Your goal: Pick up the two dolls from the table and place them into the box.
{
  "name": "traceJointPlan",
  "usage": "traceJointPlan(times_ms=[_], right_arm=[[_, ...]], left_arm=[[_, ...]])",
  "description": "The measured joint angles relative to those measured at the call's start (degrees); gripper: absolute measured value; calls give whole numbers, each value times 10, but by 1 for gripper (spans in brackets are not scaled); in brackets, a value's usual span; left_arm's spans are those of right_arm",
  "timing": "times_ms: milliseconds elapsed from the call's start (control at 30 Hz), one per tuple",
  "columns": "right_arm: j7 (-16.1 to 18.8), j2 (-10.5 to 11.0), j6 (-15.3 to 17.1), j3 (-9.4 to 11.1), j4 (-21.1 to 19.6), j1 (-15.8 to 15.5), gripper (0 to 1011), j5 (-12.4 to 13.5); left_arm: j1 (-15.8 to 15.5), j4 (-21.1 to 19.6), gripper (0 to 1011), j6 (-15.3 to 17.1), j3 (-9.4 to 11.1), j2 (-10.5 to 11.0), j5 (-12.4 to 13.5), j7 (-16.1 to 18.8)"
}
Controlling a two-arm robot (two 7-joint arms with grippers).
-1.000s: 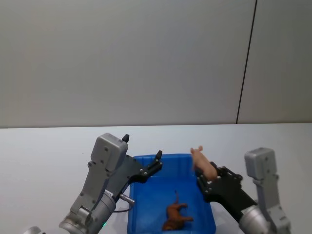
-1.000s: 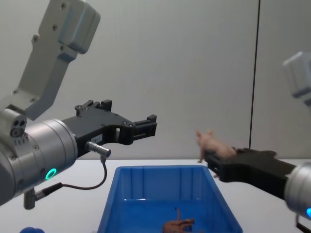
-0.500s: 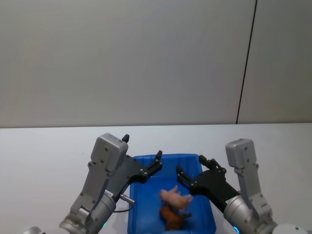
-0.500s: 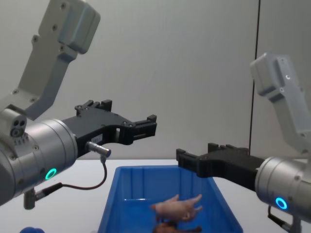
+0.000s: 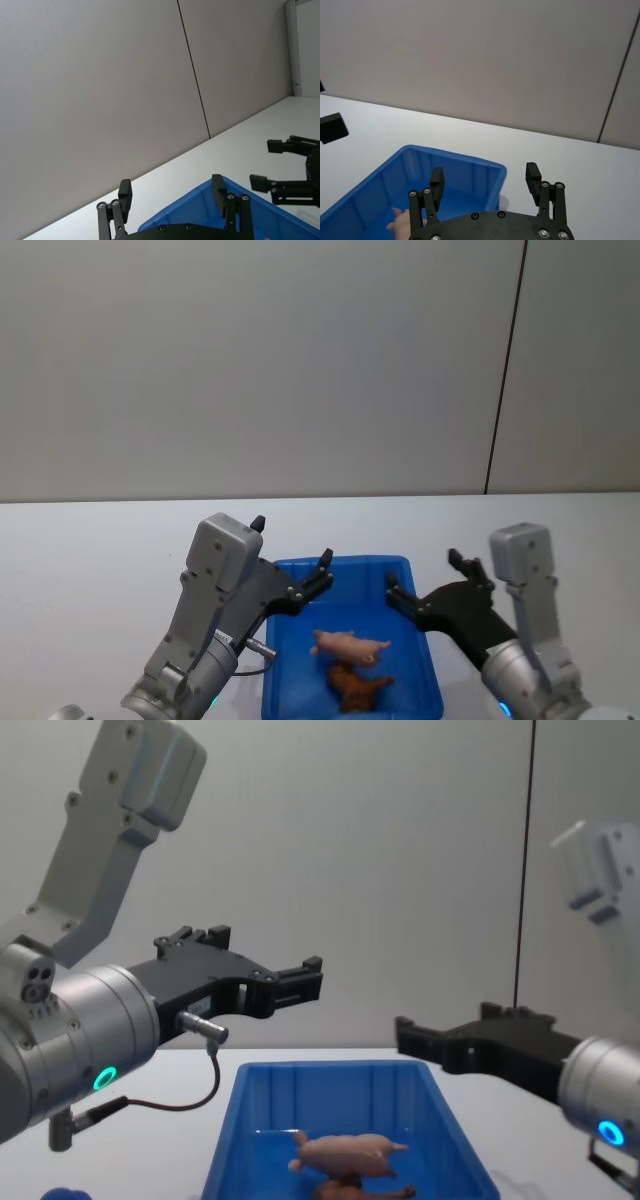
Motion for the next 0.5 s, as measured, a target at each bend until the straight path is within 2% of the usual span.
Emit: traceJointPlan(times_ms=[300,500], right_arm=[[-49,19,-10,12,-42,-33,1001,5],[-69,28,-13,18,-61,-48,1001,10]], left_arm=[[0,0,1001,0,0,0,0,0],[0,0,1001,0,0,0,0,0]])
